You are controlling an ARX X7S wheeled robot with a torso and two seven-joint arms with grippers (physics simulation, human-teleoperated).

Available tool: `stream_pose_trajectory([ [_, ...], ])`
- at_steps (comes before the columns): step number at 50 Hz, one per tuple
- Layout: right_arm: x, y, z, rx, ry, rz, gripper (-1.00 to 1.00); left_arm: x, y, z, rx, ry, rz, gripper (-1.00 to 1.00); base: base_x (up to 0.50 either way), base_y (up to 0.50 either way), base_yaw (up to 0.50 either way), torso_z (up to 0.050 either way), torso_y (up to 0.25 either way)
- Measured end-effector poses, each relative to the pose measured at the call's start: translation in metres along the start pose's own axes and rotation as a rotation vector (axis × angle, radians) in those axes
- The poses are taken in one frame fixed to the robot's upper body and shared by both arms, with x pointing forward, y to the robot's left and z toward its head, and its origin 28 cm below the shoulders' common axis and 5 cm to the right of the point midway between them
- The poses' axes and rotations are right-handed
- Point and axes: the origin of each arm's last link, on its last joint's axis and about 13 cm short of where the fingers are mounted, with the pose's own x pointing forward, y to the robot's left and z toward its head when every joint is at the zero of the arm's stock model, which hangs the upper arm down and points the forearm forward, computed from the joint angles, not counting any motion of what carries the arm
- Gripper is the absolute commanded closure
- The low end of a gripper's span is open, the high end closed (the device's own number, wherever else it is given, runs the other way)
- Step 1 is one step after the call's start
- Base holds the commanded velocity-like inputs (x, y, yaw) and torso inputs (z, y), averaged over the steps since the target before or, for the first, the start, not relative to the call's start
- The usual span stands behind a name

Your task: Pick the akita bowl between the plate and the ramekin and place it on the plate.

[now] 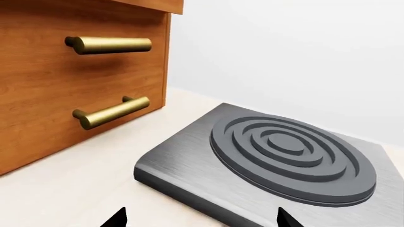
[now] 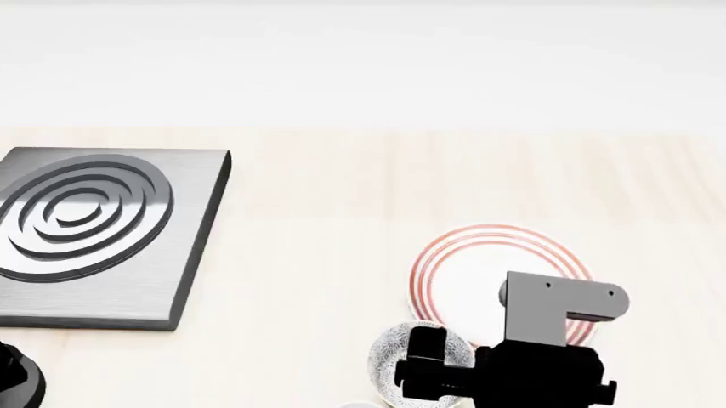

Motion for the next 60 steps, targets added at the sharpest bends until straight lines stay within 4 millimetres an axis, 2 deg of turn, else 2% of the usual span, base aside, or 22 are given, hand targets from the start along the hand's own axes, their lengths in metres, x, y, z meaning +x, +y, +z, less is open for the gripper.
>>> stream_pose_trajectory([
  [60, 0.021, -0.004, -0.013, 0.134, 0.127, 0.050, -1.00, 0.000, 0.000, -0.001, 0.004, -0.002, 0.006, -1.00, 0.00, 0.00, 0.00, 0.000, 0.000],
])
